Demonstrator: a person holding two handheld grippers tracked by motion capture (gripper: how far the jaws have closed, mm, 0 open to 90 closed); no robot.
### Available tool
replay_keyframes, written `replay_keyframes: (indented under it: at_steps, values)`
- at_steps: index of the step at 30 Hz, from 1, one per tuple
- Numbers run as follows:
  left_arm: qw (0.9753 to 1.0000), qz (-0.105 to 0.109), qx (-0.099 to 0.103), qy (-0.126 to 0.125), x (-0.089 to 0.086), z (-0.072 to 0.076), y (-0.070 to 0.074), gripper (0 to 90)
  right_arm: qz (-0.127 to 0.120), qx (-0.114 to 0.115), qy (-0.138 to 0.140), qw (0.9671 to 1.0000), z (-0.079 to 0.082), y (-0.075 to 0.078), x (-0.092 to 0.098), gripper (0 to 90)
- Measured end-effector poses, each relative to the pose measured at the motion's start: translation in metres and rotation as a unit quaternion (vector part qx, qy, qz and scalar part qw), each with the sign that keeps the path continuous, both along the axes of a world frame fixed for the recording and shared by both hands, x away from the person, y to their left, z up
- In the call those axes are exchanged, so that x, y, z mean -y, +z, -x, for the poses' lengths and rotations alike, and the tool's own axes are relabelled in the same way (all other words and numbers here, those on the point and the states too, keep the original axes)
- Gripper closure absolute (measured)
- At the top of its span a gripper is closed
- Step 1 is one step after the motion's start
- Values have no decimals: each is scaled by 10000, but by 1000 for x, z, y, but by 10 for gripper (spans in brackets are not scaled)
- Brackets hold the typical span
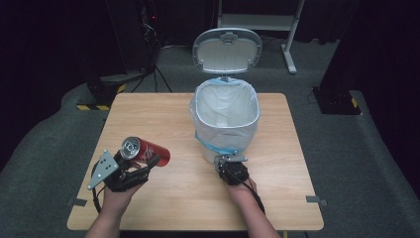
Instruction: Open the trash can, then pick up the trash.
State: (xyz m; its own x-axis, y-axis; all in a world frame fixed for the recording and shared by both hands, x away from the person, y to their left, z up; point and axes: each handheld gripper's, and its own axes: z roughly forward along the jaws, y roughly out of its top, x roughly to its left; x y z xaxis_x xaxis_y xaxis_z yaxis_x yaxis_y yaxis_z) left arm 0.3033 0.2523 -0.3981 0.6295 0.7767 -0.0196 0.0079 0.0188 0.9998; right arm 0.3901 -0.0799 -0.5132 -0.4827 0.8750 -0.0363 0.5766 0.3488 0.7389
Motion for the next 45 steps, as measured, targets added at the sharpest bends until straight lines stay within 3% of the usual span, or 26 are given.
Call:
replay_keyframes:
  at_steps: [24, 45]
  values:
    - [9998, 93, 163, 94, 22, -31, 40, 337, -77, 128, 81, 9999, 1, -3, 3, 641]
    - [9993, 180, 272, -198, 62, -63, 77, 337, -96, 147, 82, 9998, 2, -4, 4, 641]
